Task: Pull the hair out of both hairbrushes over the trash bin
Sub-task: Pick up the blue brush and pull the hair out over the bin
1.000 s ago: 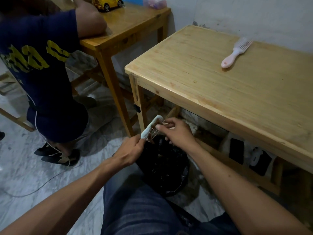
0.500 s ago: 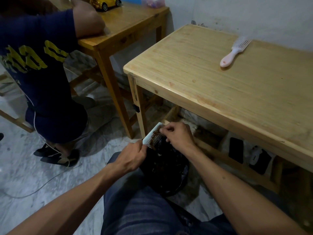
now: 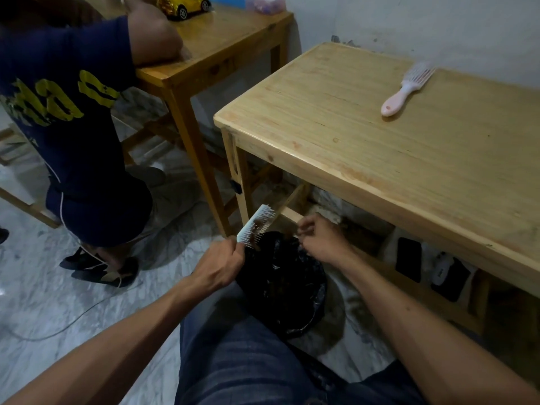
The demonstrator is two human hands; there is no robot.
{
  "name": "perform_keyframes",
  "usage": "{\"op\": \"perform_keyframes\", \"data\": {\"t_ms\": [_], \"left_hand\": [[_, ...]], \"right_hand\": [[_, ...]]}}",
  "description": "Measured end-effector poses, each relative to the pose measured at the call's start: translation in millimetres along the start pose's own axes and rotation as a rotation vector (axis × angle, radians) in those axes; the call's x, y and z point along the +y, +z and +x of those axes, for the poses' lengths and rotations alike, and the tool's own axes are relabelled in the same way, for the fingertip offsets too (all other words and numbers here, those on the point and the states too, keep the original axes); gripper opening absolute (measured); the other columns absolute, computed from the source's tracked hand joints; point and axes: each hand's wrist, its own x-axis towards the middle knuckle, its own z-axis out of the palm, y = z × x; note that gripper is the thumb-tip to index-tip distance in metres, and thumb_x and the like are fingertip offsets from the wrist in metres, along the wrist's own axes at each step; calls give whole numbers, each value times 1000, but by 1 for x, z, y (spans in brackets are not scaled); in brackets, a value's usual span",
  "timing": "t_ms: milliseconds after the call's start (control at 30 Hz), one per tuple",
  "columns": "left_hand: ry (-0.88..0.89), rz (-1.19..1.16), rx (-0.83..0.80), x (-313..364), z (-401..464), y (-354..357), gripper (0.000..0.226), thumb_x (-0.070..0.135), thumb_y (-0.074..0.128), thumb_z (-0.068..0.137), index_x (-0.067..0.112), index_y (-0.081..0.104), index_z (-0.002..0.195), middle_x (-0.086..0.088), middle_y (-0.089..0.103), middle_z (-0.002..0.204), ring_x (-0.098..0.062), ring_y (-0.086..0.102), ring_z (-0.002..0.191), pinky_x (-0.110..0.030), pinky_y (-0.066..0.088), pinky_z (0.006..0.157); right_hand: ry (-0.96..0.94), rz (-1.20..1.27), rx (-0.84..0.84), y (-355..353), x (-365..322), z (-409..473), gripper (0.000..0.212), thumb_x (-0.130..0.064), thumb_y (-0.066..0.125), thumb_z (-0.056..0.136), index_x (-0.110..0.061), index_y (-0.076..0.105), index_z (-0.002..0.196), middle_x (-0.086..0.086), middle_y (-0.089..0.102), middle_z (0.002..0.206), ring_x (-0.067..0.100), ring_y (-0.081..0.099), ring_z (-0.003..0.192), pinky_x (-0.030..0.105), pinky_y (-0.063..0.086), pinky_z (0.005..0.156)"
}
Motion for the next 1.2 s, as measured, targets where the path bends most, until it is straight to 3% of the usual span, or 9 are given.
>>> {"op": "perform_keyframes", "data": {"t_ms": [233, 367, 433, 633, 767, 867, 967, 1067, 1200], "left_hand": [[94, 33, -4, 17, -6, 7, 37, 41, 31, 101, 15, 57, 93, -9, 65, 82, -23, 59, 68, -38, 45, 60], [120, 123, 41, 13, -8, 6, 32, 37, 33, 105, 16, 53, 91, -2, 59, 71, -19, 55, 61, -34, 39, 55], [106, 150, 73, 13, -10, 3, 30, 36, 33, 106, 17, 51, 94, 1, 55, 68, -15, 53, 59, -33, 38, 54], [-88, 149, 133, 3, 1, -8, 33, 33, 33, 105, 10, 56, 101, -10, 63, 82, -25, 50, 64, -36, 35, 60], [-57, 143, 118, 6, -3, -8, 28, 32, 33, 106, 13, 52, 97, -3, 56, 72, -12, 45, 57, -28, 27, 49], [14, 119, 106, 10, -3, -2, 30, 35, 33, 105, 15, 53, 98, -1, 57, 72, -14, 52, 59, -31, 31, 51], [84, 83, 82, 17, -5, 2, 29, 36, 33, 106, 17, 51, 96, 1, 58, 70, -17, 56, 60, -32, 36, 53], [135, 57, 79, 23, -8, 3, 27, 36, 34, 107, 19, 48, 92, 0, 57, 67, -19, 56, 58, -31, 35, 52], [141, 83, 90, 19, -9, -1, 27, 35, 34, 107, 19, 49, 93, 1, 58, 67, -17, 55, 57, -31, 36, 52]], "right_hand": [[-153, 12, 84, 15, -18, -9, 43, -58, 74, 81, -27, 68, 109, -11, 72, 98, 6, 69, 91, 29, 56, 80], [-159, 22, 112, 20, -23, -1, 12, -35, 77, 88, -25, 72, 84, -9, 73, 70, 1, 67, 58, 26, 55, 69], [-176, 40, 126, 21, -25, 1, 13, -28, 75, 90, -26, 72, 77, -11, 71, 62, -4, 62, 49, 23, 52, 65], [-124, 165, 156, 1, -17, -6, 13, -21, 71, 94, -18, 77, 83, 0, 78, 78, 13, 71, 69, 33, 58, 74], [-21, 22, 43, -4, -6, -2, 26, -34, 63, 97, -23, 76, 79, -3, 79, 78, 14, 73, 73, 43, 62, 84], [-52, -66, 41, 4, -11, -6, 31, -50, 56, 97, -26, 74, 104, -8, 72, 102, 14, 66, 97, 34, 53, 90], [-93, 88, 48, 14, -20, -6, 47, -57, 60, 91, -30, 60, 129, -8, 65, 117, 13, 63, 108, 34, 51, 93], [-79, 290, -26, 24, -22, -1, 45, -59, 66, 87, -28, 62, 119, -2, 75, 108, 15, 75, 90, 37, 64, 79], [-83, 440, -32, 17, -22, 4, 10, -27, 78, 89, -17, 76, 87, 0, 74, 73, 10, 64, 61, 19, 54, 57]]}}
